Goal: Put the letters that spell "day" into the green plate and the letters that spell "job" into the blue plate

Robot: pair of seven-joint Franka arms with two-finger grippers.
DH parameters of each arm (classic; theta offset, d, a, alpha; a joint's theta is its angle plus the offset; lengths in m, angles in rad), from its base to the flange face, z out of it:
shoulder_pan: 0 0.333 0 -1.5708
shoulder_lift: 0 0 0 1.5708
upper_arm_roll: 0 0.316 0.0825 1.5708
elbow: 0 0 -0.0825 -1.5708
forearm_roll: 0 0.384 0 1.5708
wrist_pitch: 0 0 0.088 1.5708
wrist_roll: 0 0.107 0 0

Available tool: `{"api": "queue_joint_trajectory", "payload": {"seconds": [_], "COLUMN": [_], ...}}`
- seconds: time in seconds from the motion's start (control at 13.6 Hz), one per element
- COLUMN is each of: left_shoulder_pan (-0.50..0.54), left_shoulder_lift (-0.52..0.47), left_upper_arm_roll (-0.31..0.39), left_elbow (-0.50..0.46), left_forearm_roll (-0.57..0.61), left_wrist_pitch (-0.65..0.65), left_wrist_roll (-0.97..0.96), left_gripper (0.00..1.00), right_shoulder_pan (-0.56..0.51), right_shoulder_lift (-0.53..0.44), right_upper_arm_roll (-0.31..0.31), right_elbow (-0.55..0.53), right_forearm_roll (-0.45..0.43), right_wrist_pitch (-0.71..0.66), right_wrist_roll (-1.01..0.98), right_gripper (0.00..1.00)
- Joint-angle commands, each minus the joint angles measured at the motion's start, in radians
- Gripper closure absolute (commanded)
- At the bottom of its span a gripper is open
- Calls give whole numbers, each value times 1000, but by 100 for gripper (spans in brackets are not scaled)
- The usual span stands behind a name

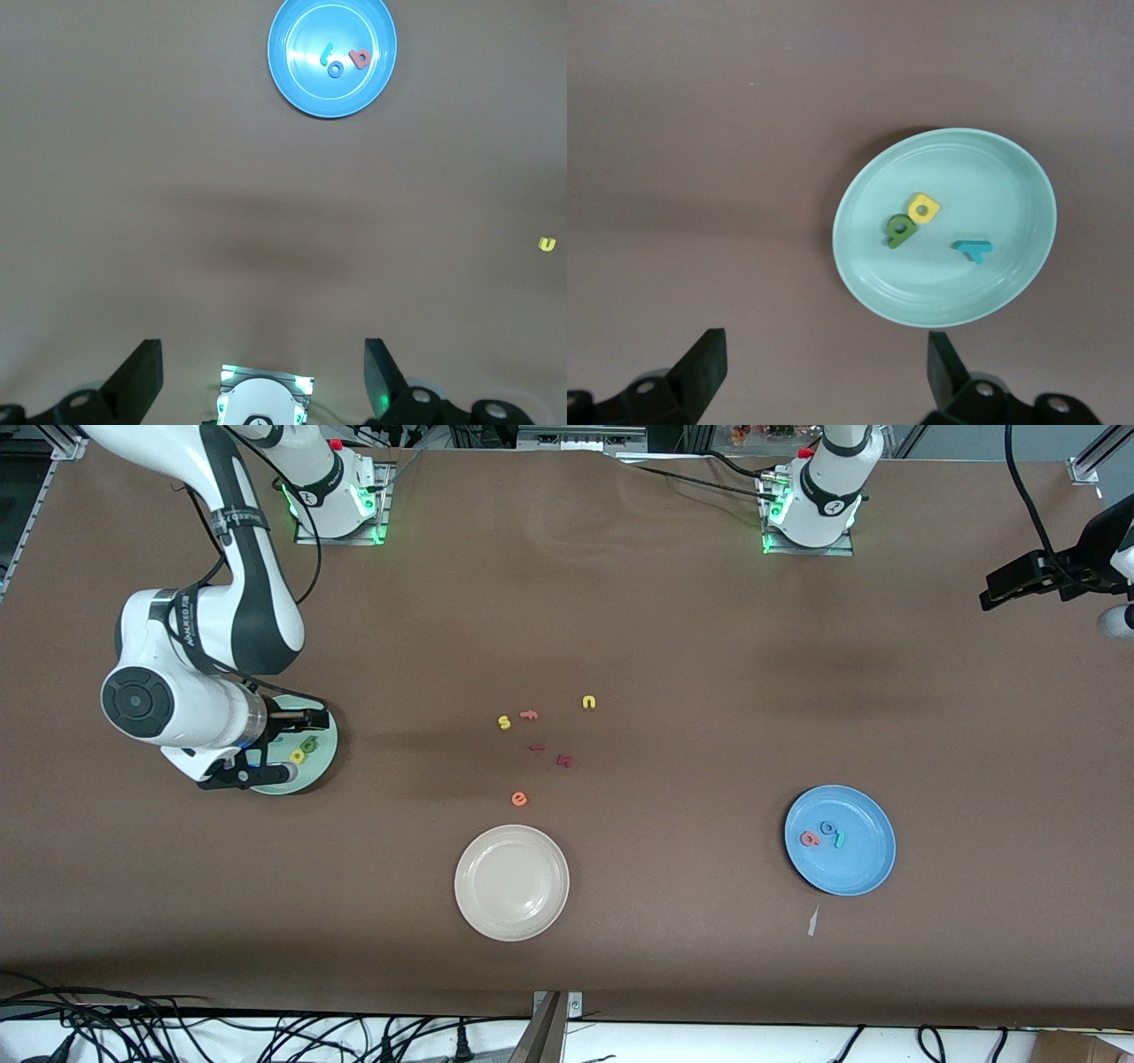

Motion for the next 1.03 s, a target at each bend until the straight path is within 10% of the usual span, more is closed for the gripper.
{"api": "queue_joint_trajectory", "payload": {"seconds": [0.0,0.44,0.96], "left_shoulder_pan": [-1,-1,0], "left_shoulder_lift": [15,15,15], "left_upper_arm_roll": [2,2,2], "left_elbow": [31,31,31], "left_forearm_roll": [-6,-10,-12], "left_wrist_pitch": [-7,-7,-5], "left_wrist_roll": [6,5,6], "left_gripper": [0,0,0], "right_shoulder_pan": [14,-7,-244], "right_shoulder_lift": [-1,-21,-304], "right_upper_arm_roll": [0,97,275], "right_elbow": [65,254,74], "right_forearm_roll": [6,15,-132], "right_wrist_pitch": [-63,-228,-149], "right_wrist_roll": [28,16,36], "right_gripper": [0,0,0]}}
